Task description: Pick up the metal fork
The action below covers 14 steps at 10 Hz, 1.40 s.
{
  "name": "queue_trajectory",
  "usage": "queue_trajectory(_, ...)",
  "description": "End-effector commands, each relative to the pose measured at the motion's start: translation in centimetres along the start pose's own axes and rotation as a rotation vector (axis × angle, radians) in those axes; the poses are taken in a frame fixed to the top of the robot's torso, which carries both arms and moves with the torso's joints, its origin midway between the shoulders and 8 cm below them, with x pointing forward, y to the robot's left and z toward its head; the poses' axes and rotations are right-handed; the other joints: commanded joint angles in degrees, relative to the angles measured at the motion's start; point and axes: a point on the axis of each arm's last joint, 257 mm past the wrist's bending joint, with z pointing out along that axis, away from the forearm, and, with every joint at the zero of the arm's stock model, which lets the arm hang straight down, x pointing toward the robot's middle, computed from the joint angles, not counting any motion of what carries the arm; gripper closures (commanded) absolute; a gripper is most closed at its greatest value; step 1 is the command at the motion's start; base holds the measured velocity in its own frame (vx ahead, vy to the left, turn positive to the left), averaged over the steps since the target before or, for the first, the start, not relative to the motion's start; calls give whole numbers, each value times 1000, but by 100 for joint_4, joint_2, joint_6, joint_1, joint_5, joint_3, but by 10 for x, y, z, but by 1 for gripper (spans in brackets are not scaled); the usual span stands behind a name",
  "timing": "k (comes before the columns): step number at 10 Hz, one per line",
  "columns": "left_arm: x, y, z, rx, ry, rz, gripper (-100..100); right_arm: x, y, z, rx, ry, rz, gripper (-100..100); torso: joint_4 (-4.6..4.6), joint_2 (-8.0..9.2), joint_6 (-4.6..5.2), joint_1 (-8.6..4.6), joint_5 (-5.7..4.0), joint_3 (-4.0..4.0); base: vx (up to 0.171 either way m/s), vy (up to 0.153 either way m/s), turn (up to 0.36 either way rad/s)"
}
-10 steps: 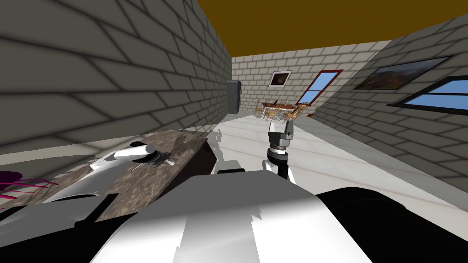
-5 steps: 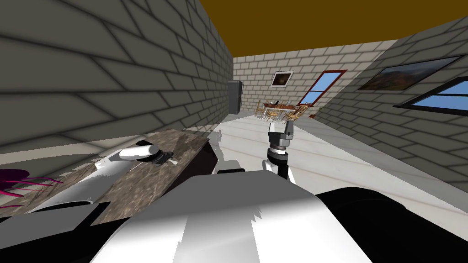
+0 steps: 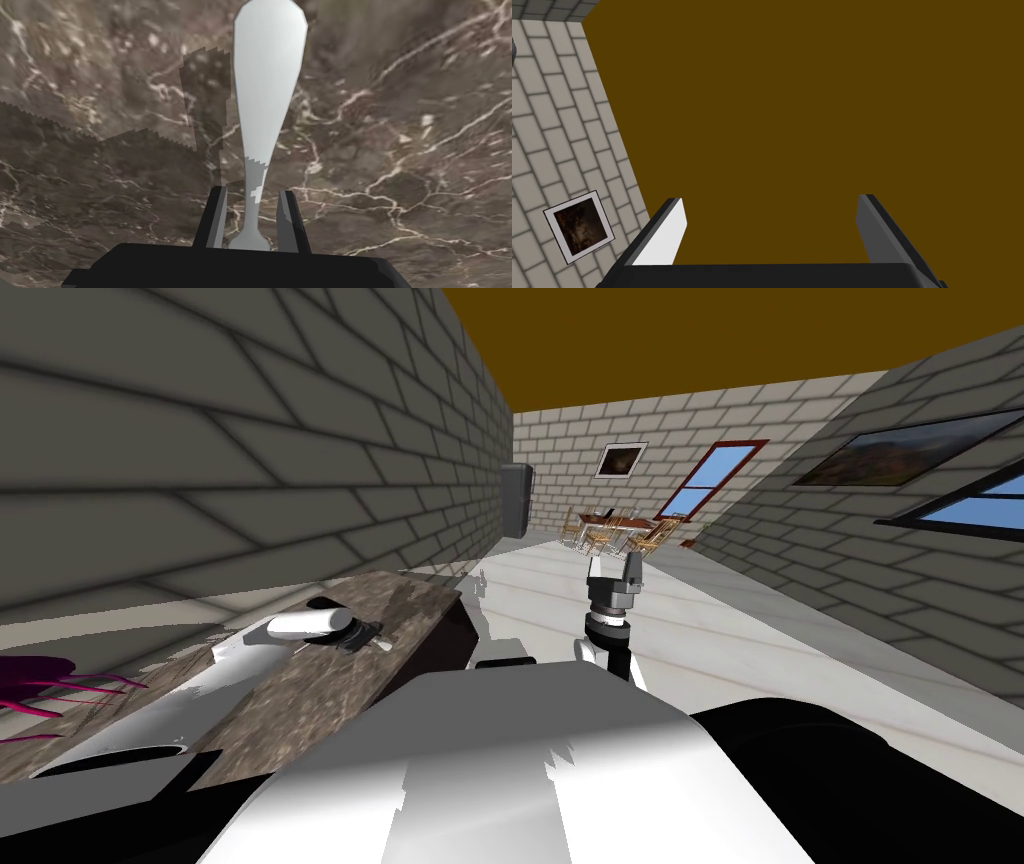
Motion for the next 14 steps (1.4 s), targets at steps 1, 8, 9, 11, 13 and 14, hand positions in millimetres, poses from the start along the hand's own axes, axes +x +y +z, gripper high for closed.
queue_trajectory(1, 7, -13, -5, 27, -4, 1, 100, 0, 0, 0, 0, 0, 0, 0, 0, 0, 0, 0, 0, 0, 0, 22, -2)
queue_trajectory(8, 40, -25, -17, 48, 0, 31, 100, 0, 0, 0, 0, 0, 0, 0, -4, -12, 10, -10, 13, -8, 16, 27, 13)
queue_trajectory(9, 43, -32, -21, 63, -2, 48, 100, 0, 0, 0, 0, 0, 0, 0, -2, -9, 8, -15, 11, -5, -3, -6, 2)
queue_trajectory(11, 61, -2, -15, 1, 11, 22, 100, 0, 0, 0, 0, 0, 0, 0, -4, -7, -7, 11, 14, -5, 39, 76, 66)
queue_trajectory(13, 72, -23, -26, 49, 10, 33, 100, 0, 0, 0, 0, 0, 0, 0, -1, -11, 6, 14, 18, -6, 19, 35, -5)
queue_trajectory(14, 76, -30, -30, 64, 10, 50, 100, 0, 0, 0, 0, 0, 0, 0, 1, -10, 8, -1, 14, -4, 0, 0, 0)
